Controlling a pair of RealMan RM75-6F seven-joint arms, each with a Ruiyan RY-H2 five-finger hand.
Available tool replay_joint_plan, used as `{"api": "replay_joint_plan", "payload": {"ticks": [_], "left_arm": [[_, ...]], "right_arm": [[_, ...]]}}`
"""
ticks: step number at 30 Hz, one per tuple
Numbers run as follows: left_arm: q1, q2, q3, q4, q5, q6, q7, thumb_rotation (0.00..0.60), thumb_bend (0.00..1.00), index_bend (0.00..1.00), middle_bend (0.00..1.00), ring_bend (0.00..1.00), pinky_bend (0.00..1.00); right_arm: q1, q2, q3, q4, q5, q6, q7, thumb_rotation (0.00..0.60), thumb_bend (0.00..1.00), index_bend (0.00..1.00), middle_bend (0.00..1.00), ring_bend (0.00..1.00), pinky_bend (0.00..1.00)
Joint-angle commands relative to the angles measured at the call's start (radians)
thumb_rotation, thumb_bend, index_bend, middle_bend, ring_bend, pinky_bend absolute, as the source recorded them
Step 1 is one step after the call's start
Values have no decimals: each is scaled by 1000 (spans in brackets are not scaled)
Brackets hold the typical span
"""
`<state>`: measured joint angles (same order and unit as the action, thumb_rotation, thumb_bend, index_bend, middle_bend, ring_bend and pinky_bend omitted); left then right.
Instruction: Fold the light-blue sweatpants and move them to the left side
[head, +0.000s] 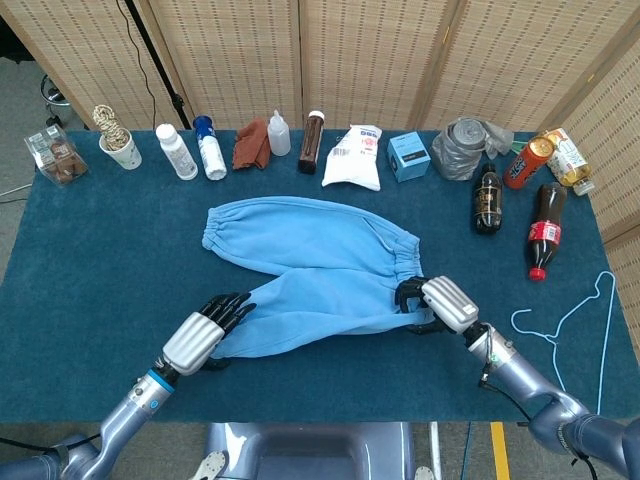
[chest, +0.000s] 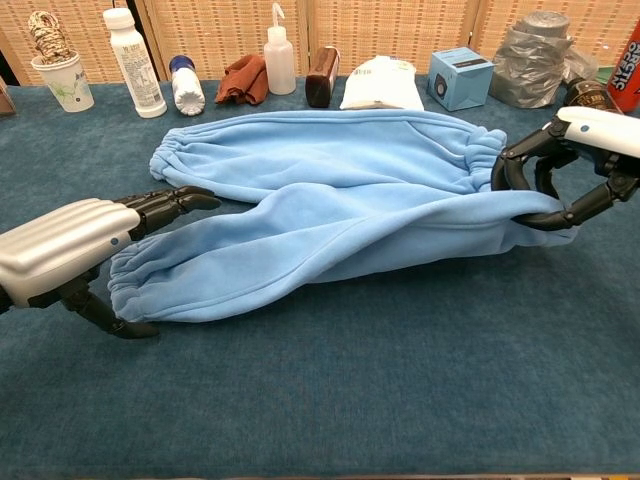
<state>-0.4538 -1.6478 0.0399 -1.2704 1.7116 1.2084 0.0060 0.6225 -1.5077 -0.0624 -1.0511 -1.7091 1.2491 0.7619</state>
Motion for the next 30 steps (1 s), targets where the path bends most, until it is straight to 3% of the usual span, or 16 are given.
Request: {"api": "replay_joint_plan", "payload": {"ticks": [1,3,8,14,23,30], "left_arm": [[-3,-10,-8,8,-8,4,7,600,119,0,0,28,124],[-5,-15,-10,13,-13,2,8,600,187,14,0,62,145],[-4,-40,-23,32,-17,30,2,600,291,156,42,195,232],[0,-72,-29,76,-17,62,0,600,352,275,178,287,333],[2,-99,-39,111,-34,81,-16,600,497,589,491,575,552],[5,-126,-65,140,-43,128,-38,600,535,685,566,640,605]], "right_arm": [[0,1,0,-1,0,0,-1,600,533,667,473,405,633],[1,1,0,-3,0,0,-1,600,533,668,473,405,633],[0,1,1,-5,2,1,3,600,533,668,473,405,633],[0,2,1,-5,3,0,8,600,532,668,474,405,633],[-1,7,-4,-11,9,-10,44,600,532,669,476,405,633],[3,6,-6,-15,2,-8,51,600,532,669,476,405,633]]}}
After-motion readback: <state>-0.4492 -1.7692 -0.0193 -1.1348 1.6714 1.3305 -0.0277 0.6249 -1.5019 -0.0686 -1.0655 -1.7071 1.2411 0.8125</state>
